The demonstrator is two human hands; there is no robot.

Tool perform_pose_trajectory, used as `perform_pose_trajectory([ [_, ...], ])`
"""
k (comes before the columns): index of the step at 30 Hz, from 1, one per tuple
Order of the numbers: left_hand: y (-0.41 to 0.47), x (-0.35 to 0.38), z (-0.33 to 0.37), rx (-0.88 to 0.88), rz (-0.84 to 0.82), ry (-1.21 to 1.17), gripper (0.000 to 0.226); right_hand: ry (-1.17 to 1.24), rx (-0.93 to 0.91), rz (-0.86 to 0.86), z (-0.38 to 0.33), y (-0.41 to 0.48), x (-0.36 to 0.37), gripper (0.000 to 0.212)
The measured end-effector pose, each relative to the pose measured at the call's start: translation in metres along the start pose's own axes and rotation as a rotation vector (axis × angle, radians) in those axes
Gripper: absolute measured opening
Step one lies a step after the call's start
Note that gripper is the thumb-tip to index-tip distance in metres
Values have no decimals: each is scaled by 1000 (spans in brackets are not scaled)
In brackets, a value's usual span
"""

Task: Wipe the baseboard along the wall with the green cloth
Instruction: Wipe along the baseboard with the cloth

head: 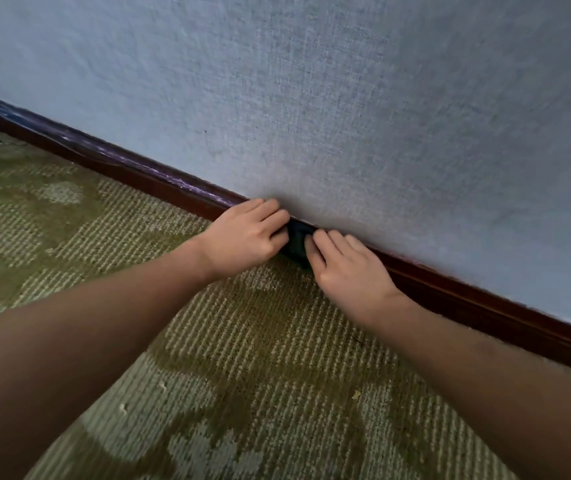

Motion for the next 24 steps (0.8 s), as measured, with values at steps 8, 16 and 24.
perform_pose_trajectory([
  [8, -9, 0, -9, 81, 60, -88, 24, -83, -151, -70, -7, 14, 0, 31],
  [16, -15, 2, -11, 97, 88, -168, 32, -6, 65, -117, -7, 14, -5, 46],
  [24, -16, 0, -16, 35, 71, -175, 31, 40, 302, -62, -8, 18, -11, 47],
])
Point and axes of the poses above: each hand's wrist, its own y-axis towards the middle knuckle, its own x-axis out of the palm, z = x × y, the point moved 10 cm from there along y, towards the middle knuckle, and after that the axes turned 2 degrees about -x, right-handed, at the moved point
